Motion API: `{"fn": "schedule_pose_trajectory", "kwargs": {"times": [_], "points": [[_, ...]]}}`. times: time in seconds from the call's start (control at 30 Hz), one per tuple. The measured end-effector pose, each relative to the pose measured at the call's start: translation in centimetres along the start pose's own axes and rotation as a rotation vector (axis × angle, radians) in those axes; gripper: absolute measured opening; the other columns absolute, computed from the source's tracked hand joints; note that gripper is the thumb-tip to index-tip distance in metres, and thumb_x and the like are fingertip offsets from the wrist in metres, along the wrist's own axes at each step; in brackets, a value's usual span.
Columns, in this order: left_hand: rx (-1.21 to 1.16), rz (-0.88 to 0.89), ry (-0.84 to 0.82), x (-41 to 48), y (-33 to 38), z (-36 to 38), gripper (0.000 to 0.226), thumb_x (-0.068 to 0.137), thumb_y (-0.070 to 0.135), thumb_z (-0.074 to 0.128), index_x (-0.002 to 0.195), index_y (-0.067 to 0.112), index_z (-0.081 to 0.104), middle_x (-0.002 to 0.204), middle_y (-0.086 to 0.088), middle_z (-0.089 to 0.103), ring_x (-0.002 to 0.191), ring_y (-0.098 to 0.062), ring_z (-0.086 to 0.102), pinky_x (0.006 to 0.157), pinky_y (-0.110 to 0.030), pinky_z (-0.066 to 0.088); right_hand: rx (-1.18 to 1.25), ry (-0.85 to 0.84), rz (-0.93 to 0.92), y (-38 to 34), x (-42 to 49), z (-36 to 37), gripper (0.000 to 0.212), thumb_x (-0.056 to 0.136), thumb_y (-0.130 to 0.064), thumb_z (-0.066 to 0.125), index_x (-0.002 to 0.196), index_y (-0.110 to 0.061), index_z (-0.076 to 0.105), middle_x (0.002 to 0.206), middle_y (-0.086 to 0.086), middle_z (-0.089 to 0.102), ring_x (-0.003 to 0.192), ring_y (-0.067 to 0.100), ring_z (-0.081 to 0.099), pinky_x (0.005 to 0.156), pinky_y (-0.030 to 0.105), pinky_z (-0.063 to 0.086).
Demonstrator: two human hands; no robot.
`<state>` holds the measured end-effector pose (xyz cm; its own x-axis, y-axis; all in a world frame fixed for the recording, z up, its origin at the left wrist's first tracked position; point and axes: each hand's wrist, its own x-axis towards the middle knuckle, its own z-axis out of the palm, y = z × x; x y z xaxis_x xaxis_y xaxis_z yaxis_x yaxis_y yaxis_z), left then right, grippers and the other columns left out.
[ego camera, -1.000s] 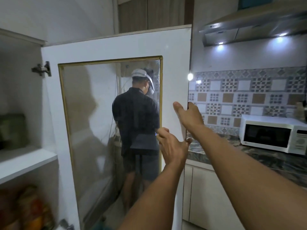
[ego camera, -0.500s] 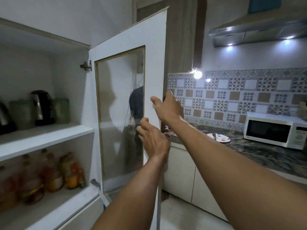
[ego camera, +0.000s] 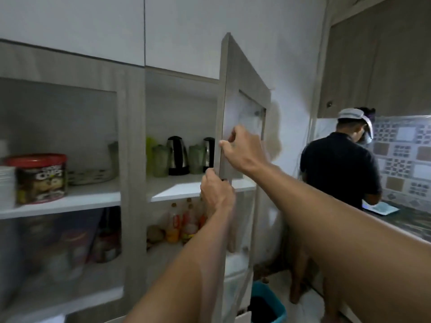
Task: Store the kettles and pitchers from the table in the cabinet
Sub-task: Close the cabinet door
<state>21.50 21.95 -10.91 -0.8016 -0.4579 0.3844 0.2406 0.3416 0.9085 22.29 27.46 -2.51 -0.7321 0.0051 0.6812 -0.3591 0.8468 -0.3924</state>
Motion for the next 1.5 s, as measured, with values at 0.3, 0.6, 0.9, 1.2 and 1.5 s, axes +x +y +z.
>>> {"fn": "schedule_pose_trajectory", "kwargs": {"times": [0.3,0.6,0.9,1.2,1.5], "points": [[0.108,-0.068,0.168,10.2,-4.8,-2.9,0.030,0.092,0.011,0.063,0.121,0.009,0.057,0.109,-0.010,0.069,0.101,-0.025,0.067,0.079,-0.034,0.054,-0.195,-0.107,-0.328,-3.0,9.2,7.3,0.091,0.086,-0.020,0.075,0.147,-0.054,0.017,0.159,0.024,0.014,0.133,0.047,0.041,0.104,0.055,0.046],[0.221,-0.095,0.185,19.1,-8.1,-4.0,0.029,0.093,0.019,0.064,0.120,0.011,0.059,0.115,-0.012,0.065,0.096,-0.021,0.062,0.072,-0.028,0.047,-0.282,-0.218,-0.492,-5.9,15.7,15.5,0.061,0.096,-0.020,0.063,0.145,-0.043,0.036,0.160,0.028,-0.025,0.145,0.060,-0.004,0.120,0.064,0.014],[0.211,-0.080,0.125,22.3,-9.2,-4.8,0.029,0.094,0.020,0.062,0.122,0.013,0.058,0.116,-0.008,0.066,0.088,-0.014,0.057,0.063,-0.021,0.044,-0.280,-0.232,-0.478,-7.1,17.3,18.1,0.062,0.092,-0.024,0.067,0.144,-0.039,0.037,0.159,0.029,-0.026,0.145,0.062,-0.006,0.118,0.067,0.015],[0.387,-0.029,0.179,25.0,-10.6,-5.6,0.113,0.079,0.036,0.076,0.156,0.012,-0.003,0.163,-0.011,0.014,0.150,-0.028,0.014,0.120,-0.043,0.020,-0.298,-0.147,-0.390,-6.5,19.5,20.5,0.134,0.074,-0.042,0.082,0.156,-0.014,-0.020,0.164,0.021,-0.021,0.153,0.040,-0.011,0.122,0.058,0.003],[0.737,0.053,0.266,32.7,-12.8,-4.2,0.136,0.072,0.052,0.076,0.148,-0.004,-0.022,0.157,-0.024,-0.027,0.148,-0.036,-0.020,0.122,-0.047,0.000,-0.335,-0.121,-0.416,-7.4,24.5,27.2,0.126,0.081,-0.032,0.079,0.155,-0.004,-0.018,0.163,0.024,-0.022,0.153,0.039,-0.011,0.123,0.053,0.004]]}}
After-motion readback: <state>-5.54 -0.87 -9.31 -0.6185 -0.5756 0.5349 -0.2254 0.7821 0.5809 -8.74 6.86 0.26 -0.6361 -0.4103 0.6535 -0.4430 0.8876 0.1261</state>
